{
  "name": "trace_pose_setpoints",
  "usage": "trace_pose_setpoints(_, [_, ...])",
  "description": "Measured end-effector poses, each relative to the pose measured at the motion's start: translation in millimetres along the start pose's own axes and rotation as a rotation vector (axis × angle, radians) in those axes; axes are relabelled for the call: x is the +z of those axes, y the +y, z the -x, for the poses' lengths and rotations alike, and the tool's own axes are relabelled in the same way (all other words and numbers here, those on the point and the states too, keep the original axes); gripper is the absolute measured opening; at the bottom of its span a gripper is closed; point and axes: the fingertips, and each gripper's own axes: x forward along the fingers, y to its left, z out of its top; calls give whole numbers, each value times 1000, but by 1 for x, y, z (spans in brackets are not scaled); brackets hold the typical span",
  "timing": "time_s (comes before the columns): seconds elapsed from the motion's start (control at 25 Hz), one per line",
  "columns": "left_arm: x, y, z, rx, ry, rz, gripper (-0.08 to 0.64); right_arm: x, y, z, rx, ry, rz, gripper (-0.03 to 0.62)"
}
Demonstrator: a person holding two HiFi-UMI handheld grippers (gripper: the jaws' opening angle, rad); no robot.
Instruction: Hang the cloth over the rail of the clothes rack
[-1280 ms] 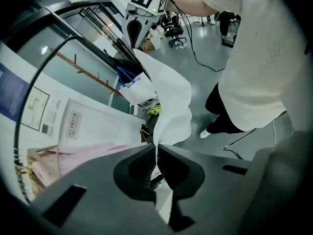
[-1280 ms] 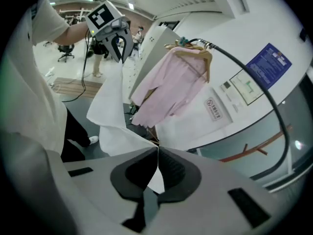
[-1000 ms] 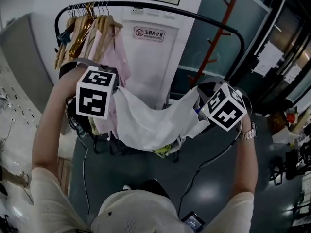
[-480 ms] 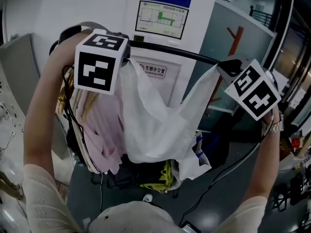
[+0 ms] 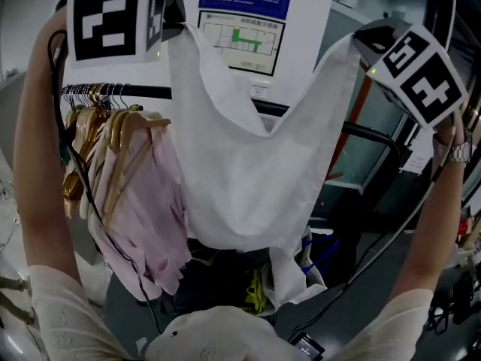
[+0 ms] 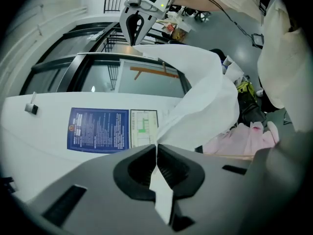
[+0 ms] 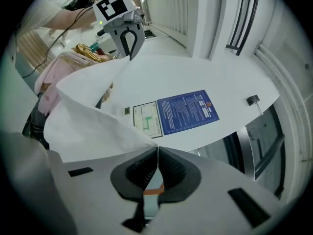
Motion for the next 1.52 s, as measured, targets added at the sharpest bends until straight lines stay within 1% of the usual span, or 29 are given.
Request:
trace_pose_setpoints(0.12, [-2,38,-17,99,-33,-22,17,5,-23,-14,-38,-4,-14,21])
trace_pose_setpoints(0.2, [6,46,-26,131,-66,-55,17,4,-26,-29,-55,-7,-27,21])
trace_pose_setpoints(0.28, [7,52,-41,140,-77,-72,17,-1,-25,-46,-67,7,-26,21])
trace_pose_setpoints(0.44, [-9,76,-74,125,-48,-62,17,-9,-36,-55,-117,35,-36,21])
trace_pose_setpoints(0.52, [-21,91,-91,112,-23,-49,17,-16,-50,-64,-131,63,-34,21])
trace_pose_setpoints(0.68, [-48,115,-133,78,37,-19,17,-46,-96,-127,-132,157,-50,21])
trace_pose_setpoints(0.8, [-71,113,-178,28,85,9,17,-78,-104,-170,-139,225,-58,21])
trace_pose_setpoints(0.84, [-77,104,-195,-6,90,19,17,-89,-98,-183,-120,243,-64,21])
trace_pose_setpoints(0.92, [-87,74,-228,-108,104,38,17,-109,-72,-209,-35,265,-92,21])
trace_pose_setpoints(1.0, [-107,33,-254,-227,184,63,17,-125,-38,-232,65,276,-120,21])
trace_pose_setpoints(1.04, [-115,13,-264,-274,224,64,17,-131,-21,-240,101,280,-122,21])
trace_pose_setpoints(1.08, [-119,-4,-272,-307,245,54,17,-135,-5,-247,128,282,-117,21])
trace_pose_setpoints(1.2, [-118,-38,-284,-347,251,13,17,-137,40,-257,209,259,-92,21])
trace_pose_setpoints(1.36, [-105,-64,-289,-402,219,30,18,-127,90,-255,395,199,-94,23])
trace_pose_setpoints(1.4, [-104,-70,-290,-417,218,35,18,-125,99,-254,424,192,-84,23])
trace_pose_setpoints(1.52, [-102,-82,-292,-443,201,40,21,-123,115,-255,466,180,-68,31])
